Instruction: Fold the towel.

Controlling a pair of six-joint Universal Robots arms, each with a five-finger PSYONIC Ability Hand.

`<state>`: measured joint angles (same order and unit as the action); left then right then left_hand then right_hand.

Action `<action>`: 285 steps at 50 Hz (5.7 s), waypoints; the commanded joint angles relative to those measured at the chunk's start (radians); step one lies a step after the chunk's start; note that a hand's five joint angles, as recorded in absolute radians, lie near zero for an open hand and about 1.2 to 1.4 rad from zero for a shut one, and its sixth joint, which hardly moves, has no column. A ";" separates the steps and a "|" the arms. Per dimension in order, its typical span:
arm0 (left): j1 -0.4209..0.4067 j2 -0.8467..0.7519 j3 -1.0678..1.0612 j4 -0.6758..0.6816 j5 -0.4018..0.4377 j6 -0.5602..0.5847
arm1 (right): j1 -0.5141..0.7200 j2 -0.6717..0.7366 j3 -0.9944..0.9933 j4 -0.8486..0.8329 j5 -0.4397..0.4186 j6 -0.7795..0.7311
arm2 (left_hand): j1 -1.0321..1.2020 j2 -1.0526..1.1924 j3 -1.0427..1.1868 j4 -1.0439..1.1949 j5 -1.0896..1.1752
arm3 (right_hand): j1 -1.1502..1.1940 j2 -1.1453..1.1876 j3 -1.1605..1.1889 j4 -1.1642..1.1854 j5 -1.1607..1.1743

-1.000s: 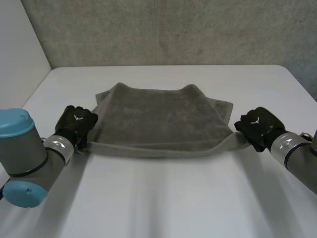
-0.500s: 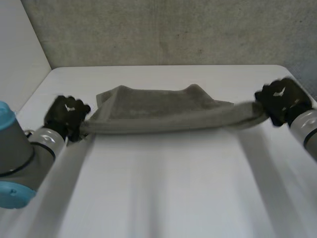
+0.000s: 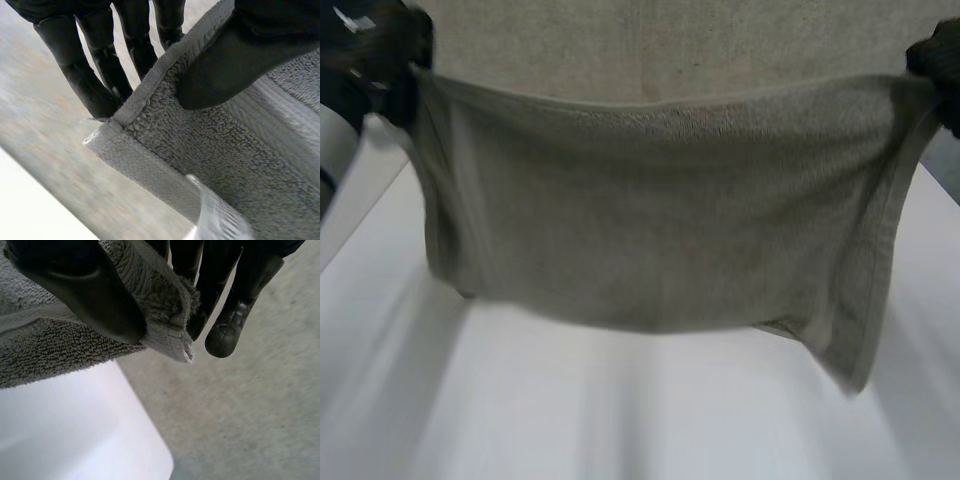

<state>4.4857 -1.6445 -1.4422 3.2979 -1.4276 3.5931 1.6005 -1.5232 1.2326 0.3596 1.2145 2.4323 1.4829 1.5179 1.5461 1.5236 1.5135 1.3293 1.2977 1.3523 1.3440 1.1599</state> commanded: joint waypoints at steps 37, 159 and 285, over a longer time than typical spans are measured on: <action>-0.042 -0.321 0.111 0.131 -0.028 -0.119 | 0.142 0.275 -0.006 -0.207 -0.064 -0.111 | -0.087 -0.122 -0.150 -0.127 -0.292 | 0.067 0.099 0.044 0.052 0.062; -0.011 -0.582 0.165 0.250 -0.074 0.021 | 0.088 0.283 0.223 -0.622 0.175 0.013 | -1.299 -1.334 -1.362 -1.339 -1.504 | -1.155 -1.123 -1.178 -1.169 -1.160; 0.040 -0.308 -0.178 0.233 0.062 0.139 | -0.009 0.388 0.107 -0.585 0.300 -0.372 | -0.891 -0.926 -0.954 -0.931 -1.096 | 0.067 0.099 0.044 0.052 0.062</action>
<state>4.5222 -2.0024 -1.6127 3.5290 -1.3643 3.7383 1.4635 -1.1057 1.4423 -0.2249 1.5191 2.0534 0.6938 0.6930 0.6886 0.6999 0.6747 1.3245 1.3245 1.3322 1.3424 1.1507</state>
